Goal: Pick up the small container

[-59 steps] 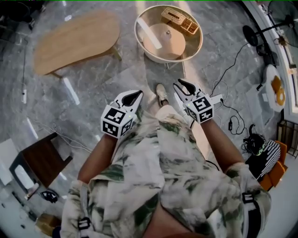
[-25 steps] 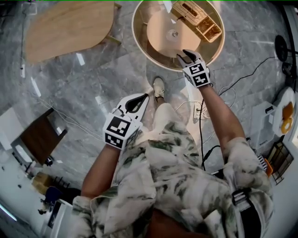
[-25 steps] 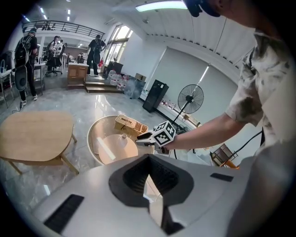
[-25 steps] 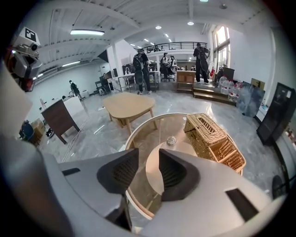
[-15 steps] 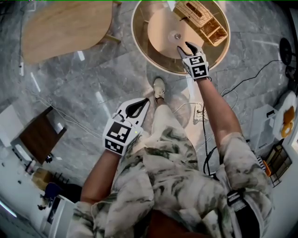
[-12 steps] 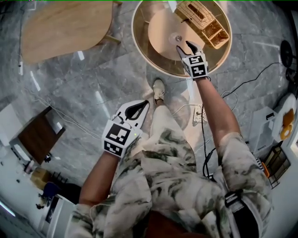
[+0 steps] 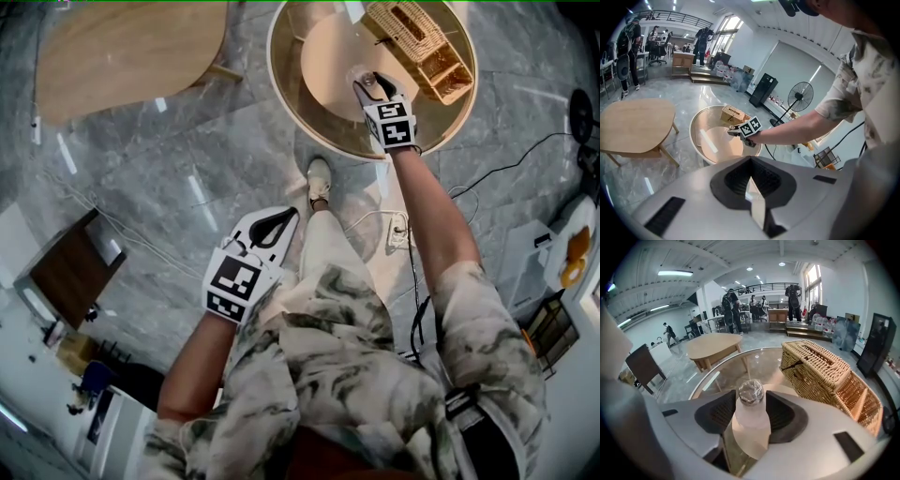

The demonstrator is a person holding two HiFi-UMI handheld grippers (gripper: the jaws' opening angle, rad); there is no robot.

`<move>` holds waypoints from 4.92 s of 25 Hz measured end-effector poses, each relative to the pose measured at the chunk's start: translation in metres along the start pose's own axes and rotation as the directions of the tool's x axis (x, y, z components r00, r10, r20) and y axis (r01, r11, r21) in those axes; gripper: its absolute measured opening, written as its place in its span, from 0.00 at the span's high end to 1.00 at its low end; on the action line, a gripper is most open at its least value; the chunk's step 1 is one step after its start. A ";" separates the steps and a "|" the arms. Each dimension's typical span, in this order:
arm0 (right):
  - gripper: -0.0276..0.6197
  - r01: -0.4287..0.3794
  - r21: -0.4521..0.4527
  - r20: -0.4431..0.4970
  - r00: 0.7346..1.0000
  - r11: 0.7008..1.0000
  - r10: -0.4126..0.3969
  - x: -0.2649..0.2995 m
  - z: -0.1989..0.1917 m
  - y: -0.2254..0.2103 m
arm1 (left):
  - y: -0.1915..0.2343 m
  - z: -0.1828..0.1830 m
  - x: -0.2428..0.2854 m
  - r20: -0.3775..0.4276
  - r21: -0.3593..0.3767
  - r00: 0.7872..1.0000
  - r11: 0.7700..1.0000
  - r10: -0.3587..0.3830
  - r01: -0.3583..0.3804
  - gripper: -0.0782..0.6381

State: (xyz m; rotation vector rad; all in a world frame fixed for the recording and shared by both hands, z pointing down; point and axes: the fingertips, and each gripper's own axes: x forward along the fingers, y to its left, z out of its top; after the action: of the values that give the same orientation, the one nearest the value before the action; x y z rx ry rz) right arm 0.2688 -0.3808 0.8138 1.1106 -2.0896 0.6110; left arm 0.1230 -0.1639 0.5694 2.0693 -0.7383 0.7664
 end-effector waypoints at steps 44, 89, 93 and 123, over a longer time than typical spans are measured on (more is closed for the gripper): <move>0.72 0.094 0.037 0.079 0.992 0.995 -0.097 -0.051 0.061 0.028 | 0.014 -0.041 -0.056 0.095 -0.025 0.995 1.000 -0.017 0.019 0.86; 0.72 -0.037 -0.073 0.189 0.981 0.997 0.050 -0.339 0.142 0.269 | -0.075 -0.130 -0.230 0.199 0.098 0.970 0.988 -0.139 0.121 0.86; 0.72 -0.044 -0.080 0.195 0.979 0.996 0.059 -0.358 0.140 0.286 | -0.077 -0.138 -0.238 0.202 0.102 0.969 0.987 -0.141 0.123 0.86; 0.72 -0.062 -0.106 0.172 0.982 0.992 0.080 -0.404 0.119 0.322 | -0.096 -0.152 -0.256 0.214 0.128 0.966 0.984 -0.147 0.122 0.86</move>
State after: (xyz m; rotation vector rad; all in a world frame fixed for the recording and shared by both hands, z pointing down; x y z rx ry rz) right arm 0.1172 -0.0795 0.4048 1.0696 -2.2932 0.4491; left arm -0.0142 0.0711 0.4157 2.3095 -0.6786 0.5161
